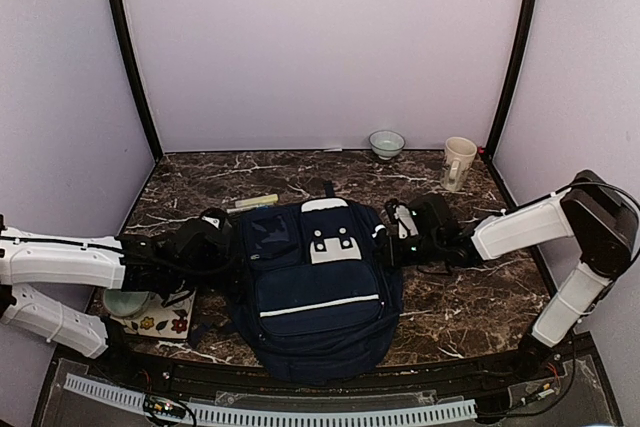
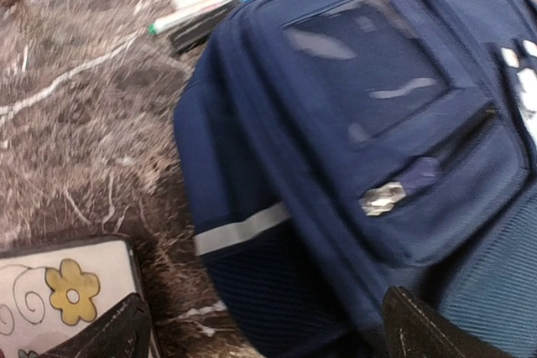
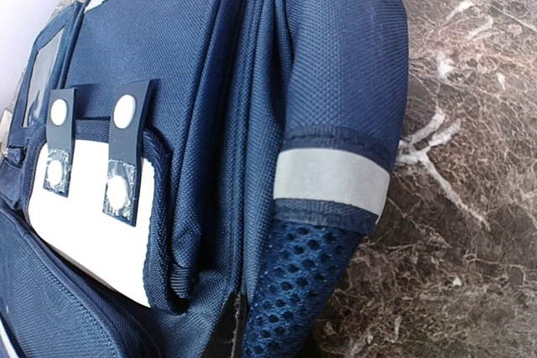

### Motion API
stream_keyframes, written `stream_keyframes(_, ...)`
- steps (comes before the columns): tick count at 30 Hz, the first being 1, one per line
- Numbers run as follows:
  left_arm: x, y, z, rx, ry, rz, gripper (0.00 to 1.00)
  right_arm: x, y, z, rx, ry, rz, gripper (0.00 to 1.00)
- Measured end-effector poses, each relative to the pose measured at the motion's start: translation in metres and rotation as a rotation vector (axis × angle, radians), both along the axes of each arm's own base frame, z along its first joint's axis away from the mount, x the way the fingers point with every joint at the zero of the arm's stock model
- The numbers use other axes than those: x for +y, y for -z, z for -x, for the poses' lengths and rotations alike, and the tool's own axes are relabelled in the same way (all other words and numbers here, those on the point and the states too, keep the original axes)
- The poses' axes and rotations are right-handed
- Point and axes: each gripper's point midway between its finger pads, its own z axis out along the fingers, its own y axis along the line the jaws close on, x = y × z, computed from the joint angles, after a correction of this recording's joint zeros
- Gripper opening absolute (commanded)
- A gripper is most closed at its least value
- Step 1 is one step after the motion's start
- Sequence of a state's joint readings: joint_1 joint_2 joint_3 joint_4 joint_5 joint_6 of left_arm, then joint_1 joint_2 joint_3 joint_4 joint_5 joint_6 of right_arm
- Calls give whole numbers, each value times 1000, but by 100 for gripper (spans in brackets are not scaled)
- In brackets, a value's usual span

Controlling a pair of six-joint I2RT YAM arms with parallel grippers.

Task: Pack the student bag
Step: Adjust the student bag at the center of the board.

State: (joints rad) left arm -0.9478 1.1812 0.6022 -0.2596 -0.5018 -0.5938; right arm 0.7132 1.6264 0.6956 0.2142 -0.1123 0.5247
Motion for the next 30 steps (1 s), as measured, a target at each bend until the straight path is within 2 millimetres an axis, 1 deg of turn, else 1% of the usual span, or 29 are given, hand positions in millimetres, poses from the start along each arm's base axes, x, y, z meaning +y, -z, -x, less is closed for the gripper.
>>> stream_keyframes(3, 14, 16, -7, 47, -55, 27, 93, -1, 2, 1, 0, 1, 0, 0)
stream_keyframes(7, 20, 39, -10, 102, -76, 68, 88, -2, 2, 2, -3, 2, -6, 0)
stream_keyframes(9, 18, 49, -10, 128, -71, 78, 81, -2, 3, 2, -3, 2, -7, 0)
stream_keyframes(10, 16, 51, -11, 135, -71, 87, 75, -2, 3, 2, -4, 2, -8, 0)
stream_keyframes(11, 15, 53, -13, 139, -69, 94, 70, -2, 3, 2, -4, 2, -8, 0)
stream_keyframes(12, 13, 55, -14, 142, -69, 104, 61, -2, 3, 3, -5, 1, -9, 0)
stream_keyframes(14, 8, 59, -18, 146, -66, 124, 35, -2, 3, 4, -6, 0, -12, 0)
stream_keyframes(15, 5, 61, -19, 148, -58, 134, 19, -2, 2, 5, -6, 0, -14, 0)
stream_keyframes(16, 2, 61, -21, 147, -54, 146, 8, -1, 0, 6, -8, -3, -17, 0)
stream_keyframes(17, -2, 61, -22, 144, -44, 158, 1, -1, -2, 8, -10, -5, -19, 0)
stream_keyframes(22, -8, 47, -27, 102, -21, 211, 0, 1, -12, 18, -26, -11, -5, 0)
stream_keyframes(26, -9, 25, -25, 60, 6, 243, 0, 6, -20, 30, -34, -26, 25, 0)
stream_keyframes(30, -13, 4, -24, 30, 46, 243, 0, 8, -41, 38, -60, -22, 28, 0)
